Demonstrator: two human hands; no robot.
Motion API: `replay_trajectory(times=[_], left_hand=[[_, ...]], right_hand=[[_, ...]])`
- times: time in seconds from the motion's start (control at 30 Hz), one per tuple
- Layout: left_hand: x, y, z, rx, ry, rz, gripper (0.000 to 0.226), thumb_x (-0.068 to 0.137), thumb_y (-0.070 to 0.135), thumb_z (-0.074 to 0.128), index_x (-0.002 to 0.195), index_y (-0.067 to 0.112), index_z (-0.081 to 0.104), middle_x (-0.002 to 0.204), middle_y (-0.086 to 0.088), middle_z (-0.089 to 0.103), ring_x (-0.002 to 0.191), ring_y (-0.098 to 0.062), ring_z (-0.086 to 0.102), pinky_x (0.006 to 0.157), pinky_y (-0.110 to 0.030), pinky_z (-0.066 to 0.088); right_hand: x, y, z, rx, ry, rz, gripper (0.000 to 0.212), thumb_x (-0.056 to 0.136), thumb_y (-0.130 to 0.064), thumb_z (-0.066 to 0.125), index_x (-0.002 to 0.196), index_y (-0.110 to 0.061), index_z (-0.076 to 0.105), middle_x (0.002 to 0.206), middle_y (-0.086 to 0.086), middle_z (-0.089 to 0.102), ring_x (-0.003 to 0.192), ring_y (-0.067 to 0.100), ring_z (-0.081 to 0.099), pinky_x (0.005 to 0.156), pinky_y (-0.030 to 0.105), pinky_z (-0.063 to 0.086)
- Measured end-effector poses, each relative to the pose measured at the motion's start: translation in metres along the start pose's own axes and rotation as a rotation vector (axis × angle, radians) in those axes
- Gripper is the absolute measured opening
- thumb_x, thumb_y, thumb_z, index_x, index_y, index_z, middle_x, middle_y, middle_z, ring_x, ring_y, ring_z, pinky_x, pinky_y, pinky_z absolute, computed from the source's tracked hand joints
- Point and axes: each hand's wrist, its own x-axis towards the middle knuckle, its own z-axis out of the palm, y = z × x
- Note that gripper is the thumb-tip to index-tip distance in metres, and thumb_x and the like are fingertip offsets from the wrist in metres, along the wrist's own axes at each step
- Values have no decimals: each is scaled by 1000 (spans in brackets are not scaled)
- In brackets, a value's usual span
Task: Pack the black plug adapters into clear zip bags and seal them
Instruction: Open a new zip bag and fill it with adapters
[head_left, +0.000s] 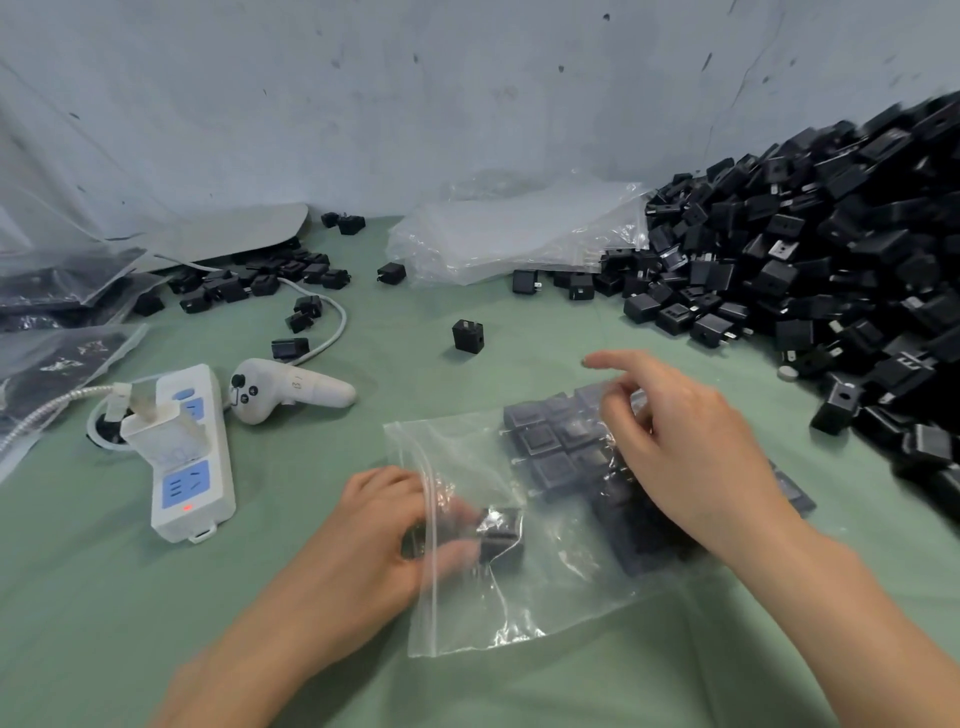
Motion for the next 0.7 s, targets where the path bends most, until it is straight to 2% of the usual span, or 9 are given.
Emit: replay_trajectory(times=[0.13,0.23,0.33,0.43,0.5,0.57,0.63,0.7], left_hand=[[13,5,5,38,-18,51,19,81,73,55,88,56,61,102,31,59,115,5,43,105,-20,24],[19,6,11,78,-31,53,13,80,73,55,82,60,56,104,37,53,113,15,36,100,-11,21],[24,5,16,103,-39,58,11,79,74,55,81,63,55,106,37,52,111,17,34,98,-7,20],[29,8,20,78,-33,37,13,75,75,54,78,63,56,103,36,56,109,16,37,97,-9,21],[33,11,23,69,-7,38,18,74,70,58,73,52,58,93,29,61,103,11,45,95,-14,26],[36,14,25,76,20,52,25,74,64,63,68,41,57,80,22,62,91,7,51,86,-20,32],[39,16,27,100,45,65,34,75,63,64,60,37,50,70,21,57,81,4,52,77,-21,33],[40,17,30,135,65,63,44,75,70,61,55,36,42,67,20,54,76,2,52,75,-21,33]], right_hand=[[-3,-1,0,-73,-14,13,33,98,-28,46,128,-37,57,96,-23,57,67,-1,50,68,32,38],[-2,-2,-1,-76,-22,17,34,98,-26,47,129,-36,56,96,-18,63,68,7,51,69,34,42],[-2,-2,-1,-73,-32,21,34,99,-28,46,130,-37,55,96,-14,66,68,9,52,72,36,45],[0,-1,-1,-55,-35,16,34,98,-28,45,130,-37,54,92,-13,65,64,7,51,70,36,45],[0,1,-1,-26,-36,15,35,98,-29,44,130,-37,54,89,-14,64,60,3,50,65,33,41],[0,2,-2,2,-32,16,34,97,-29,44,129,-37,54,87,-15,63,58,1,50,61,31,39],[1,3,-2,39,-25,22,34,96,-29,44,128,-37,55,87,-17,63,61,0,52,58,25,35],[2,4,-1,115,-18,43,33,95,-28,45,124,-36,58,84,-17,63,58,2,54,55,20,33]])
